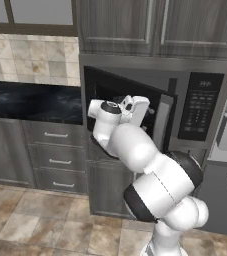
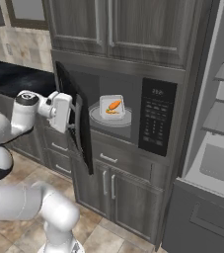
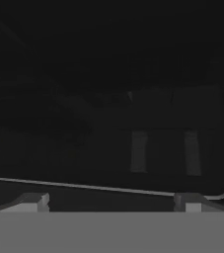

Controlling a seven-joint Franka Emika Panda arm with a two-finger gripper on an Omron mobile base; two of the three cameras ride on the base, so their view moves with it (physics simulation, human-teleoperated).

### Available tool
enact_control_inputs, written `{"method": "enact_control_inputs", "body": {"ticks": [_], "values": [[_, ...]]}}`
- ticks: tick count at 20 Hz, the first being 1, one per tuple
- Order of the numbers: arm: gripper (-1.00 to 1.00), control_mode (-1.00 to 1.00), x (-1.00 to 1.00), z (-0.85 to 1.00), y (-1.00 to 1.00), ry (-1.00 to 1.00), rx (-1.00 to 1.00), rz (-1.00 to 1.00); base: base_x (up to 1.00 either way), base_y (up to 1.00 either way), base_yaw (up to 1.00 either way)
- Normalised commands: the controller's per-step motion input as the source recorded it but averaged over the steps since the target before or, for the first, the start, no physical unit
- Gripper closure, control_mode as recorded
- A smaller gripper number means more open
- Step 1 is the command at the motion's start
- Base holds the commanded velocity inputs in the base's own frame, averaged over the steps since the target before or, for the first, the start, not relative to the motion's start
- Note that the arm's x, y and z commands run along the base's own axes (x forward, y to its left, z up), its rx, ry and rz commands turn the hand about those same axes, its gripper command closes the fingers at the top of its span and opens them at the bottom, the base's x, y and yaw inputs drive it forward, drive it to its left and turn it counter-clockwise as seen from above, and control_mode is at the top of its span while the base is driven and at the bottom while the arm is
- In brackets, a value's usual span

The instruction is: Place the tupperware containing the shrimp and carrot meal in the microwave. Close the microwave door and press the start button to reheat the meal.

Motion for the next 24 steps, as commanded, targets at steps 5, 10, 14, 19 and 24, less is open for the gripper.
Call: {"method": "enact_control_inputs", "body": {"ticks": [5, 10, 14, 19, 24], "values": [[-1.0, -1.0, 0.48, 0.0, -0.68, -0.1, 0.02, 0.06, 0.0, 0.0, 0.0], [-1.0, -1.0, 0.41, 0.0, -0.61, -0.25, 0.05, 0.22, 0.0, 0.0, 0.0], [-1.0, -1.0, 0.4, 0.0, -0.56, -0.3, 0.08, 0.33, 0.0, 0.0, 0.0], [-1.0, -1.0, 0.55, 0.0, -0.42, -0.26, 0.06, 0.38, 0.0, 0.0, 0.0], [-1.0, -1.0, 0.65, 0.0, -0.22, -0.15, 0.01, 0.41, 0.0, 0.0, 0.0]]}}
